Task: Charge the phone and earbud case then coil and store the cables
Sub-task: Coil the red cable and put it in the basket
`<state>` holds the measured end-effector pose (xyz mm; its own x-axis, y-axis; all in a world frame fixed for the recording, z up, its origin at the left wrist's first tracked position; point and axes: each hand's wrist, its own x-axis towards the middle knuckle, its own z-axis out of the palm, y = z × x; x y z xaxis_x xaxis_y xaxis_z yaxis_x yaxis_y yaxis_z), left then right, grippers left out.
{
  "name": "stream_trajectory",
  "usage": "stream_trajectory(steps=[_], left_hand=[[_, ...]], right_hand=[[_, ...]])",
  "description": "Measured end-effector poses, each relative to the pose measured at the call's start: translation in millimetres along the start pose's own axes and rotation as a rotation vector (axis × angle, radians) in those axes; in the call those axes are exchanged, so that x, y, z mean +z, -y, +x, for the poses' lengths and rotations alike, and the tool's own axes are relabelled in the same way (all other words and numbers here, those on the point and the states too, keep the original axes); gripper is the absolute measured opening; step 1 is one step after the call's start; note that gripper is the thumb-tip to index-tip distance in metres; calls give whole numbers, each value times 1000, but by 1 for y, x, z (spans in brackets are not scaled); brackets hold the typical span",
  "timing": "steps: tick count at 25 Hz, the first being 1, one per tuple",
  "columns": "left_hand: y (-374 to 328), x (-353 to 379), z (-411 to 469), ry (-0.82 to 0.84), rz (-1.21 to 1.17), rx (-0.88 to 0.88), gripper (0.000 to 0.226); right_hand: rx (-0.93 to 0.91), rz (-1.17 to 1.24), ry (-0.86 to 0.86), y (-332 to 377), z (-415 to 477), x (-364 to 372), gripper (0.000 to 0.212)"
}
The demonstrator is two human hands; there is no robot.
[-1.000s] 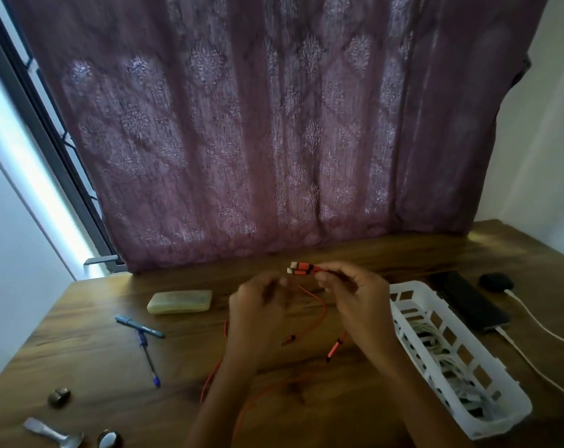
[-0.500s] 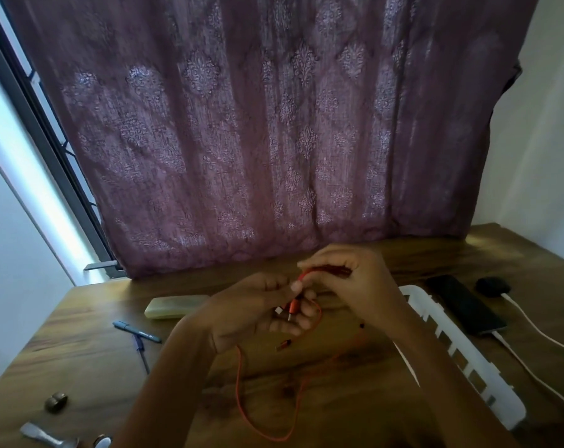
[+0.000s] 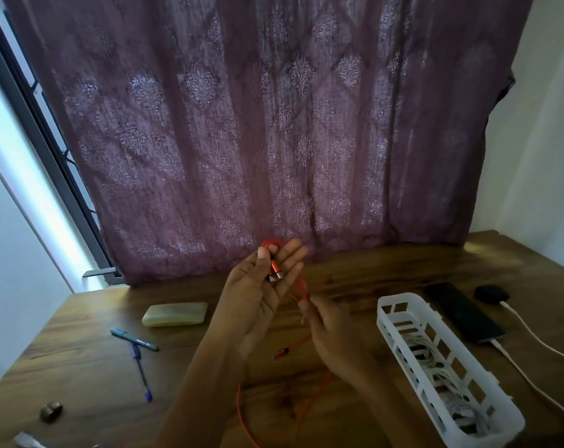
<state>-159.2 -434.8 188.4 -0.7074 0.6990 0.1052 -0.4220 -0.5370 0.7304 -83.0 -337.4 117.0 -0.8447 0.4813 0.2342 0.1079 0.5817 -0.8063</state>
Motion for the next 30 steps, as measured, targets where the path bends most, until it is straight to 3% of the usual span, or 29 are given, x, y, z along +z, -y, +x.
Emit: stream_trajectory(steps=[2,4,6,8,10,15,18,23,30], left_hand=[[6,-2,4,-67,52,117,27],[11,-6,8,-155,148,236,26],[15,-14,11,-218,321,369,23],[17,-23,11,-292,693,530,18],[22,-31,8,-333,1051,610,20],[32,-48,5,-19,1389,541,20],[30,-47,1,126,1292,443,17],[26,-23,-14,248,685,85,26],[24,-19,-15,247,372,-47,40]], right_hand=[[-123,-158,24,6,-9,4,41],[-167,-293,9,7,-14,5,50],[-160,-364,-23,12,-18,4,33],[-270,-498,-117,16,-21,3,15],[-458,-529,-293,14,-21,-2,15],[-780,-671,-543,25,-10,-36,16],[-862,-659,-619,35,-2,-50,25],[-817,-554,-646,46,20,-66,14],[-645,-540,-526,46,31,-65,23]])
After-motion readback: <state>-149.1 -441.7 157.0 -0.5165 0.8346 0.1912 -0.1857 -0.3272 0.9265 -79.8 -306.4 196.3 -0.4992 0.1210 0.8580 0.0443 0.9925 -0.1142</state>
